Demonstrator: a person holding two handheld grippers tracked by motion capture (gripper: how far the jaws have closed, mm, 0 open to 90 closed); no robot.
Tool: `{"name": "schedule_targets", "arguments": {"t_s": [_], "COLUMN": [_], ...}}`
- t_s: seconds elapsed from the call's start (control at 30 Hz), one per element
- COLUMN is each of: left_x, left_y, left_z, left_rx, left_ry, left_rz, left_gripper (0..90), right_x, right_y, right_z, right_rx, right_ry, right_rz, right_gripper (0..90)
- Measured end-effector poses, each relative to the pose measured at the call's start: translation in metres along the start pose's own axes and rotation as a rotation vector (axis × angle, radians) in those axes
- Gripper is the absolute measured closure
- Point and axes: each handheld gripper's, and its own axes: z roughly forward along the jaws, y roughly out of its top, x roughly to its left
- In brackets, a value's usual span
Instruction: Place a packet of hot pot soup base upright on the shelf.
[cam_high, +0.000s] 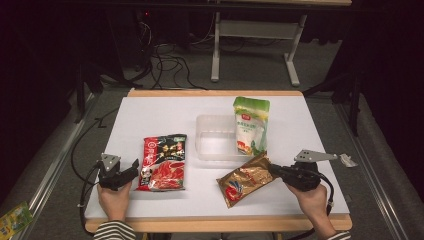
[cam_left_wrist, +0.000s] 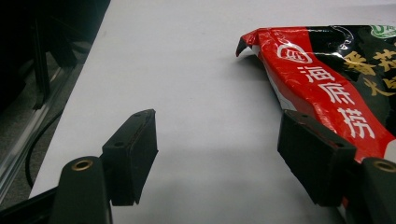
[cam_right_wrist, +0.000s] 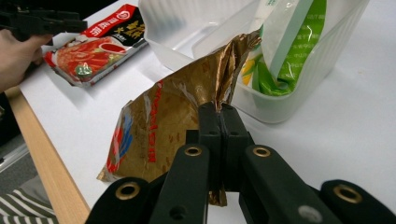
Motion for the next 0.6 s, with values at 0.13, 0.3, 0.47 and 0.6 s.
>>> {"name": "schedule_targets", "arguments": {"t_s": [0.13, 0.3, 0.47, 0.6], "left_x": [0.000, 0.000, 0.000, 0.000], "left_y": [0.000, 0.000, 0.000, 0.000], "left_z": [0.000, 0.000, 0.000, 0.000], "left_rx": [0.000, -0.001, -0.001, -0.001], "left_ry": [0.000, 0.001, 0.001, 0.002], "left_rz": [0.000, -0.001, -0.001, -0.001], "left_gripper": [29.0, 29.0, 29.1, 29.0], "right_x": [0.000, 0.003, 0.003, 0.004], "right_y": [0.001, 0.006, 0.015, 0.021], "right_z": [-0.003, -0.007, -0.014, -0.019], "right_rx": [-0.004, -0.013, -0.028, -0.040], "right_ry": [0.012, 0.030, 0.052, 0.071], "right_rz": [0.006, 0.004, -0.007, -0.008], "right_gripper": [90.0, 90.0, 90.0, 90.0]}}
